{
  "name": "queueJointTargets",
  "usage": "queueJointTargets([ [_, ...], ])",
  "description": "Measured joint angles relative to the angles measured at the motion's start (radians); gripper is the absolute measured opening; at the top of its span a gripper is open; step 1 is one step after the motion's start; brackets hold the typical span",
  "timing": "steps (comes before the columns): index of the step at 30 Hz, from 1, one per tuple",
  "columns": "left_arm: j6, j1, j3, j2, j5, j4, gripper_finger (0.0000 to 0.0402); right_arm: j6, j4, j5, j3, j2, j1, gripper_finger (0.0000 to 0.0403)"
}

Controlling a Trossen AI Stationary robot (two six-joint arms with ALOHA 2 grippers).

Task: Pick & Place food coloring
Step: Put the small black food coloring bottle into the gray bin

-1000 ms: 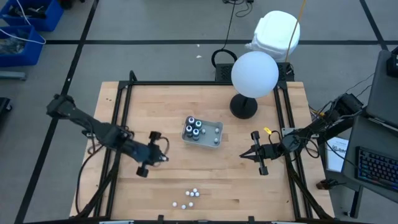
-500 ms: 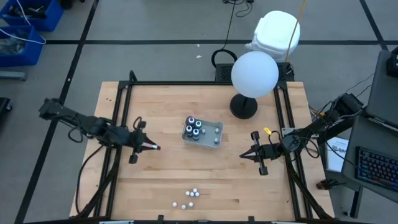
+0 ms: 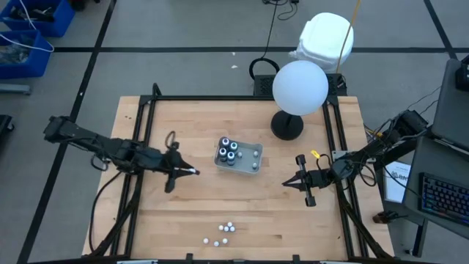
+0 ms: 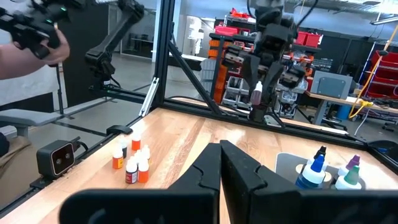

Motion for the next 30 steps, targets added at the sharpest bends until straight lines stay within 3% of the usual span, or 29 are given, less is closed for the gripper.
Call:
queueJointTargets([
  [4,0.081,0.002,0.166,0.222,0.006,0.015,0.0072,0.0,0.0,0.0,0.0,0.0,0.0,0.0],
  [10,0.235,0.056,0.514,0.58,0.158,-0.07,0.0072,0.0,0.007,0.0,0.0,0.0,0.0,0.0],
  [19,0.437,0.173,1.026,1.022,0.164,-0.298,0.0072,-0.008,0.007,0.0,0.0,0.0,0.0,0.0],
  [25,0.47,0.257,1.226,1.21,0.164,-0.441,0.0072,-0.008,-0.026,0.001,0.0,0.0,0.0,0.0],
  [30,0.469,0.328,1.287,1.281,0.169,-0.472,0.0072,-0.013,-0.031,0.002,0.0,0.0,0.0,0.0],
])
